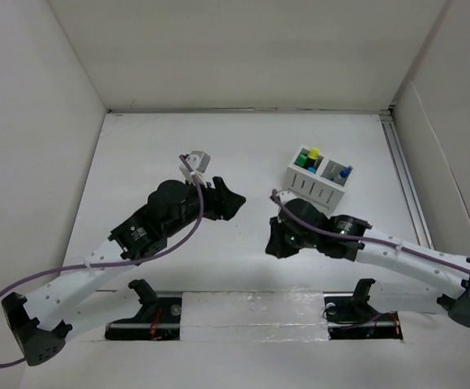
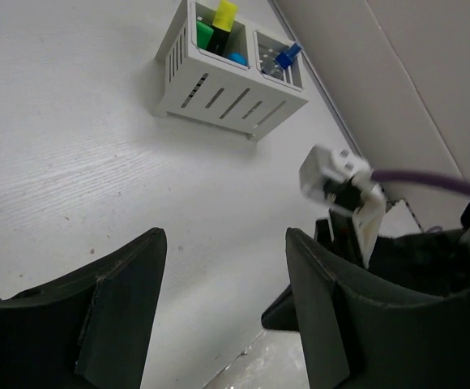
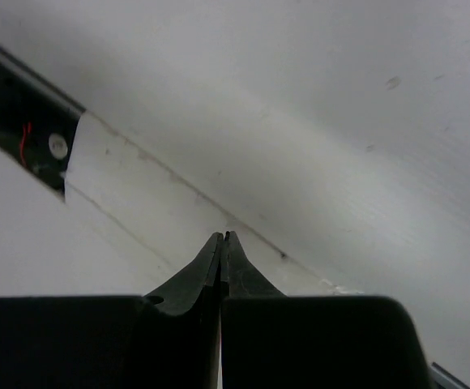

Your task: Organize the desk

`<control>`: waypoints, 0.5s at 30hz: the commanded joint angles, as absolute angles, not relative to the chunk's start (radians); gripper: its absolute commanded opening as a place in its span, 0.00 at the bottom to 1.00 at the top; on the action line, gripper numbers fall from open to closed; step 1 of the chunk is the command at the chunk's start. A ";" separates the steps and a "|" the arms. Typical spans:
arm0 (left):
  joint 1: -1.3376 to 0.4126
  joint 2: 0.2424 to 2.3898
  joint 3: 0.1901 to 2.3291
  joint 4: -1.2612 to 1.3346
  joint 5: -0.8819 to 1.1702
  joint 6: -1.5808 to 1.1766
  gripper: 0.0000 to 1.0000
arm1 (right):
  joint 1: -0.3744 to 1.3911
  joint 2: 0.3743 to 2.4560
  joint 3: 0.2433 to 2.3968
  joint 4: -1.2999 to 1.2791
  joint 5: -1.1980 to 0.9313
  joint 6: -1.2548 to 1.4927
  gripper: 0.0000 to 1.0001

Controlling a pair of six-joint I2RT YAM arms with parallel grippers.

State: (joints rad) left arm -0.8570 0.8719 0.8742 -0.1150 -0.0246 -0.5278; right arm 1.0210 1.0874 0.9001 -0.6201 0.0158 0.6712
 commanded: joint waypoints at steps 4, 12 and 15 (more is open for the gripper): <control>-0.856 0.841 0.905 -0.106 -0.078 -0.603 0.57 | 1.181 1.152 0.887 -0.618 -0.023 0.669 0.00; -0.856 0.841 0.934 -0.185 -0.208 -0.709 0.57 | 1.235 1.151 0.879 -0.549 0.078 0.588 0.09; -0.856 0.818 0.942 -0.244 -0.251 -0.745 0.56 | 1.235 1.111 0.810 -0.439 0.051 0.557 0.29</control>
State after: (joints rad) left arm -0.8570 0.8524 0.8909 -0.1986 -0.1726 -0.6907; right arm 1.2255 1.1530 0.8520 -0.5529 0.0414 0.6052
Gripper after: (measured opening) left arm 0.561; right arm 0.265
